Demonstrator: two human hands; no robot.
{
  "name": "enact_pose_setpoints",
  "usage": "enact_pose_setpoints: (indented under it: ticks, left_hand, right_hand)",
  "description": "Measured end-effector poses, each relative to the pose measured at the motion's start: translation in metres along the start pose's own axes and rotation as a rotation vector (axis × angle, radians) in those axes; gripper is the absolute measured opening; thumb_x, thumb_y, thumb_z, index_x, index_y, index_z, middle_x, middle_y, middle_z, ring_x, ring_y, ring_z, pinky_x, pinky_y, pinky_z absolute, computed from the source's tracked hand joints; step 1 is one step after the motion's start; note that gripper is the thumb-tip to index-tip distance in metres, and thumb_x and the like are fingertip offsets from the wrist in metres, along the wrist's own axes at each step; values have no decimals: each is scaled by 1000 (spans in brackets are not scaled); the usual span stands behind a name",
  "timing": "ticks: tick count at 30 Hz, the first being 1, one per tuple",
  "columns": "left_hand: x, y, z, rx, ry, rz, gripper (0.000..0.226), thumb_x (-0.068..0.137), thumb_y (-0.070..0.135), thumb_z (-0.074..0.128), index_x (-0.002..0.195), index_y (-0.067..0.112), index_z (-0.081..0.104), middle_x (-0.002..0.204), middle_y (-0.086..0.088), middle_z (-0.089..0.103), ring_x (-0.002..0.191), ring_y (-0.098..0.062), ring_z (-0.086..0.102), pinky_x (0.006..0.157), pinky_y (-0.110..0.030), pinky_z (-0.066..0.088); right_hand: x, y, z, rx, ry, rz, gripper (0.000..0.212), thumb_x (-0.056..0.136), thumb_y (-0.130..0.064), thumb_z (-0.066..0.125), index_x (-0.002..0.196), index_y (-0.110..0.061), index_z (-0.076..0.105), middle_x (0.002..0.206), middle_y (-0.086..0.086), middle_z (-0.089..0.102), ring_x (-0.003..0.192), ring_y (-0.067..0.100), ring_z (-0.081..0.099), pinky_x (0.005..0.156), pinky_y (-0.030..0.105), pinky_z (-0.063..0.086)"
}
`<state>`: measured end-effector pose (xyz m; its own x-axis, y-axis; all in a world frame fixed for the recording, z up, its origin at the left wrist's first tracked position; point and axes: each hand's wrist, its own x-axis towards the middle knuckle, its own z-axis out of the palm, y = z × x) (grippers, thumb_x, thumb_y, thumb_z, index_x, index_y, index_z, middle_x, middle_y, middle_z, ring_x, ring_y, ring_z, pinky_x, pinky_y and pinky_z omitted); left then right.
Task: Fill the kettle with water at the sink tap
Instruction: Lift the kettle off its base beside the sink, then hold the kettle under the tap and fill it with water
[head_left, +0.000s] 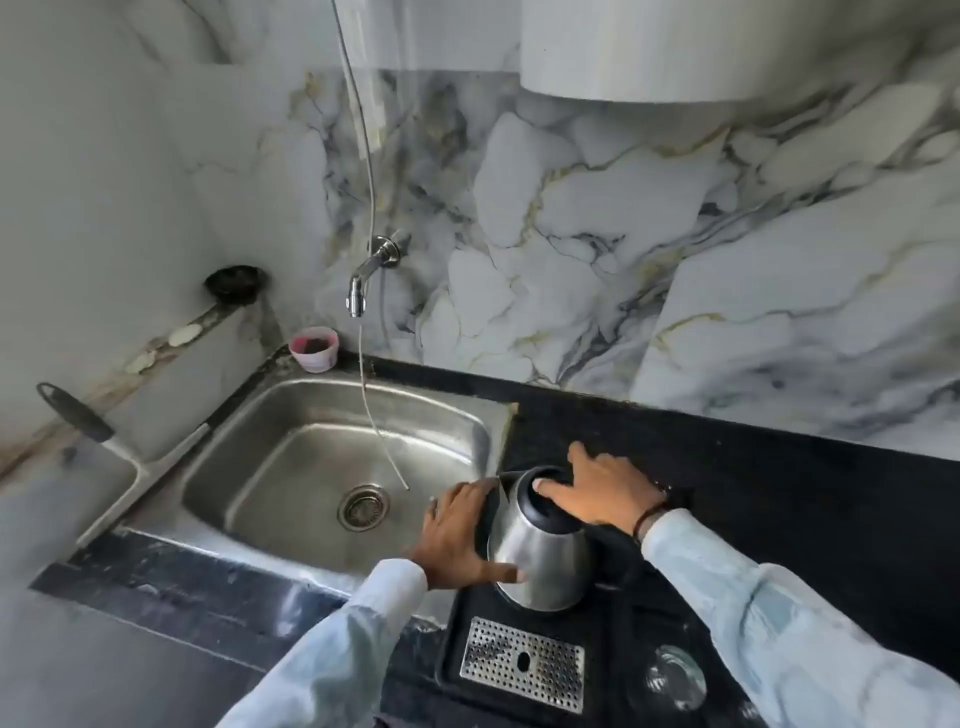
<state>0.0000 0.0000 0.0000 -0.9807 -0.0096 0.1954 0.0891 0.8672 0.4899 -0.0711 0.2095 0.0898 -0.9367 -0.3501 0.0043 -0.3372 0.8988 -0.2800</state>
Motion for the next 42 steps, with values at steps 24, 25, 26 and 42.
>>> enact_pose_setpoints:
  ticks: [24, 25, 26, 42]
  left_hand:
    - [-119, 90, 211, -589, -318, -181, 112, 59, 43, 103, 154, 30, 44, 152, 0, 53, 148, -18, 42, 127, -42, 34]
    - [-116, 89, 209, -550, -360, -178, 112, 61, 44, 102, 155, 31, 42, 152, 1, 51, 148, -16, 39, 125, -38, 33]
    - [-114, 87, 207, -522, -410, -182, 110, 64, 45, 100, 156, 33, 41, 150, 3, 49, 146, -15, 36, 123, -36, 32]
    - [-25, 77, 173, 61, 242, -231, 38, 88, 53, 68, 103, 19, 76, 96, -13, 83, 101, -39, 71, 100, -49, 45]
  right_hand:
    - [-194, 170, 136, 694, 67, 617, 62, 92, -61, 30, 97, -14, 70, 125, 24, 81, 113, 50, 75, 103, 66, 63]
    - [-195, 171, 140, 718, 79, 628, 62, 91, -60, 29, 98, -13, 69, 127, 26, 79, 117, 52, 74, 106, 68, 62]
    - [-198, 171, 145, 734, 84, 624, 60, 93, -58, 29, 98, -14, 69, 129, 27, 78, 119, 54, 73, 107, 69, 61]
    - [-133, 114, 211, 892, 127, 616, 59, 88, -62, 24, 87, -24, 70, 125, 23, 83, 114, 49, 77, 110, 54, 58]
